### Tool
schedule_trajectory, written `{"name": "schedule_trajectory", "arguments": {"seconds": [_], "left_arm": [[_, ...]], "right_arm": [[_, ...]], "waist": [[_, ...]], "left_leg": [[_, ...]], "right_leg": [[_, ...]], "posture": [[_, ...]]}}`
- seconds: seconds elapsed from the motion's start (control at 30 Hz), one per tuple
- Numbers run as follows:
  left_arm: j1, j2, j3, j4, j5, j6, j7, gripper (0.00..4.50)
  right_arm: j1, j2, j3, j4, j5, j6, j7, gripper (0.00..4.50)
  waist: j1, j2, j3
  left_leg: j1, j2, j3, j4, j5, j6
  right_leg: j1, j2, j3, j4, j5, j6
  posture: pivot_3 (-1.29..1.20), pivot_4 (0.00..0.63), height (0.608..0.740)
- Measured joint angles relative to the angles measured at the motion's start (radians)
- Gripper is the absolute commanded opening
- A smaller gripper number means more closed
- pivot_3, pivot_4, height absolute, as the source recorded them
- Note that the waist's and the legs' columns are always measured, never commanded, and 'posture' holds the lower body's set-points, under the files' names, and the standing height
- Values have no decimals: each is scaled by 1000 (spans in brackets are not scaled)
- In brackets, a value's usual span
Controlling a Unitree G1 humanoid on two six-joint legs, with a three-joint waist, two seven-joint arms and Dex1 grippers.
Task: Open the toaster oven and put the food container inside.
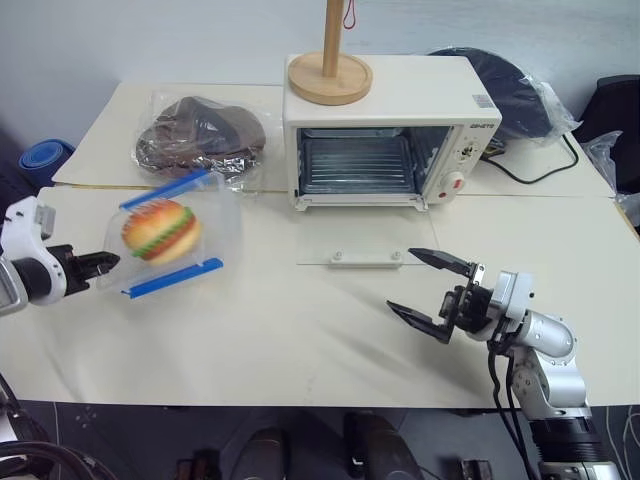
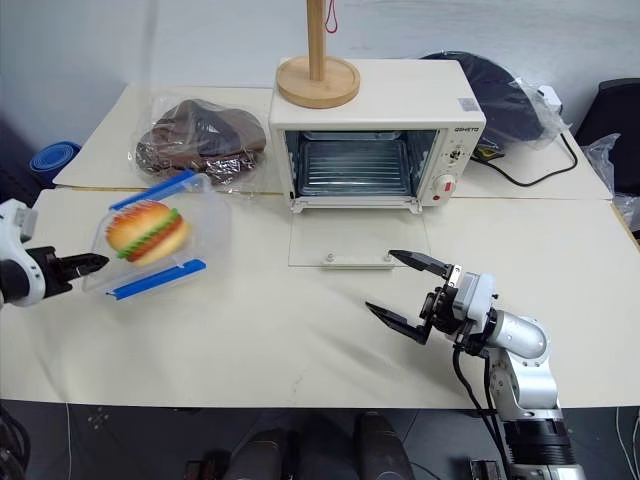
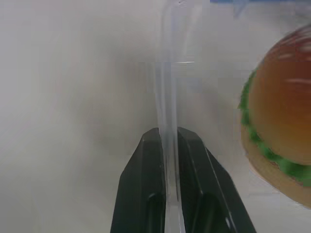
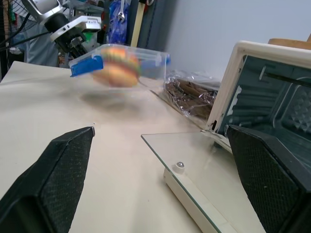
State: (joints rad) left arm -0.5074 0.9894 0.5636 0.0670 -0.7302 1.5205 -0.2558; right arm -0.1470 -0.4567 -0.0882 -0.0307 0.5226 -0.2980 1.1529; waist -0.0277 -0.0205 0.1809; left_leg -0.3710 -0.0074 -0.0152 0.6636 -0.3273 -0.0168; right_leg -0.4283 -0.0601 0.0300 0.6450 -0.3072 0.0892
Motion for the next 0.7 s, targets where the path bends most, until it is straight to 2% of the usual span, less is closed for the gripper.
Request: {"name": "schedule_trajectory", "arguments": {"seconds": [0.13,0.33,0.5,0.7], "left_arm": [[-108,16,-56,-74,-6,42,-27,90],[-243,-108,-187,-157,-48,94,10,90],[-380,-367,-296,-153,-27,105,118,90],[-493,-568,-309,-60,79,64,203,90]], "right_arm": [[11,-8,-14,43,-10,-20,0,4500],[59,-30,-61,105,-19,-64,5,4500],[123,-43,-92,90,-26,-79,-16,4500],[195,-42,-97,7,-31,-78,-65,4500]], "waist": [[5,0,0],[14,0,0],[25,0,0],[27,0,0]], "left_leg": [[0,0,0,1,0,0],[0,-1,1,1,0,1],[-1,-1,2,4,0,1],[0,0,4,4,1,-1]], "right_leg": [[1,0,0,0,0,0],[1,0,0,3,0,0],[1,1,1,4,0,1],[0,3,3,7,0,1]], "posture": [[0,150,740],[0,150,740],[0,150,740],[0,150,740]]}}
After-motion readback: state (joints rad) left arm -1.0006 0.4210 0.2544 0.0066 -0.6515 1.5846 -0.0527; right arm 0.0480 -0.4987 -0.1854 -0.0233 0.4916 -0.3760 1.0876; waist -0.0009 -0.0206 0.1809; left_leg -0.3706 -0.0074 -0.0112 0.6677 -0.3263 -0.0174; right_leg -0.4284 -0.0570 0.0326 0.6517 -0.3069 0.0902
